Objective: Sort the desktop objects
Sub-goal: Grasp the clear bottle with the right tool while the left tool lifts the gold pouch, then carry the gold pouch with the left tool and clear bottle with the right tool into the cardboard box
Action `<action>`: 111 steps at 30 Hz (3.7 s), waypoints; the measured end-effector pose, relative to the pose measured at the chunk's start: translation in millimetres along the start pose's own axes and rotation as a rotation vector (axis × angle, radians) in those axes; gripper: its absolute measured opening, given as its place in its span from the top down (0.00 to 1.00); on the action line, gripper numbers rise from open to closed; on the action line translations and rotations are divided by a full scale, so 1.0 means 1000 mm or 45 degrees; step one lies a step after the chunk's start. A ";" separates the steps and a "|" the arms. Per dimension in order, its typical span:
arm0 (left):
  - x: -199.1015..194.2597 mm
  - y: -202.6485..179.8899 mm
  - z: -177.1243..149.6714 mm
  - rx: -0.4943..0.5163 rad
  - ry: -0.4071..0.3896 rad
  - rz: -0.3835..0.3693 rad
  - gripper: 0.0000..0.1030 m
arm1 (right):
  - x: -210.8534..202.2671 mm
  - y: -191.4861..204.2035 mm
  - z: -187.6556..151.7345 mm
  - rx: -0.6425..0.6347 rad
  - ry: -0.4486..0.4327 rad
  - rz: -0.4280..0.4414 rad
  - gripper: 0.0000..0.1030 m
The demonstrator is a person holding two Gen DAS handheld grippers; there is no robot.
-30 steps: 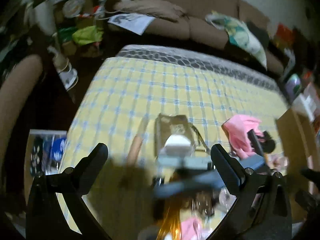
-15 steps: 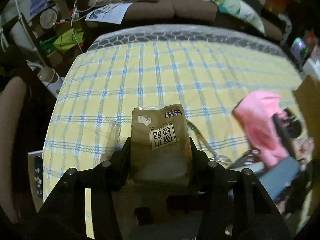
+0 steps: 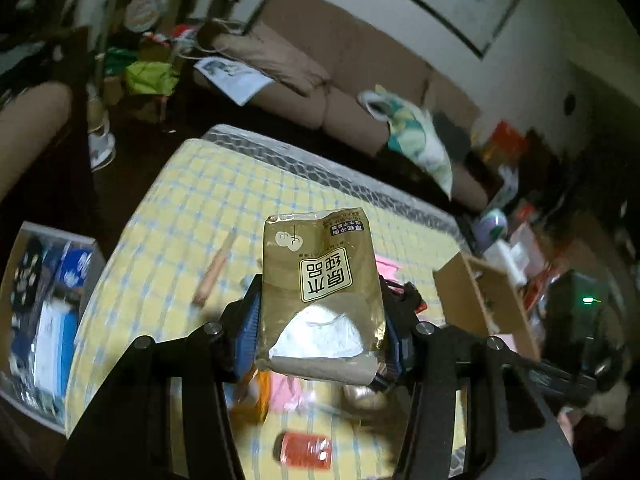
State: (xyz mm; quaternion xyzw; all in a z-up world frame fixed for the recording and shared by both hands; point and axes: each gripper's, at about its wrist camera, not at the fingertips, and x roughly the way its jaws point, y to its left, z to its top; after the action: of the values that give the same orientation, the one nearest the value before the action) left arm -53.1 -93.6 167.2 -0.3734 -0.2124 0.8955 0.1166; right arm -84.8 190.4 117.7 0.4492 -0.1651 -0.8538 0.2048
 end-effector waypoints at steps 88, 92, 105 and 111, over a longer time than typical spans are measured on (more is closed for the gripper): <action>0.136 -0.293 -0.073 0.454 0.395 -0.301 0.53 | -0.125 -0.234 -0.010 0.300 0.074 -0.297 0.64; 0.161 -0.314 -0.079 0.463 0.421 -0.264 0.53 | -0.111 -0.244 -0.008 0.305 0.099 -0.293 0.61; 0.231 -0.358 -0.091 0.567 0.480 -0.112 0.54 | -0.187 -0.225 -0.012 0.264 -0.105 -0.413 0.50; 0.263 -0.374 -0.102 0.684 0.490 0.015 0.54 | -0.189 -0.218 -0.010 0.307 -0.167 -0.454 0.36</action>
State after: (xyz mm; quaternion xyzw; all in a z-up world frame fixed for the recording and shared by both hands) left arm -143.9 363.5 114.8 -0.4929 0.0597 0.8332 0.2436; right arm -23.4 471.6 143.2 0.4359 -0.1969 -0.8780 -0.0156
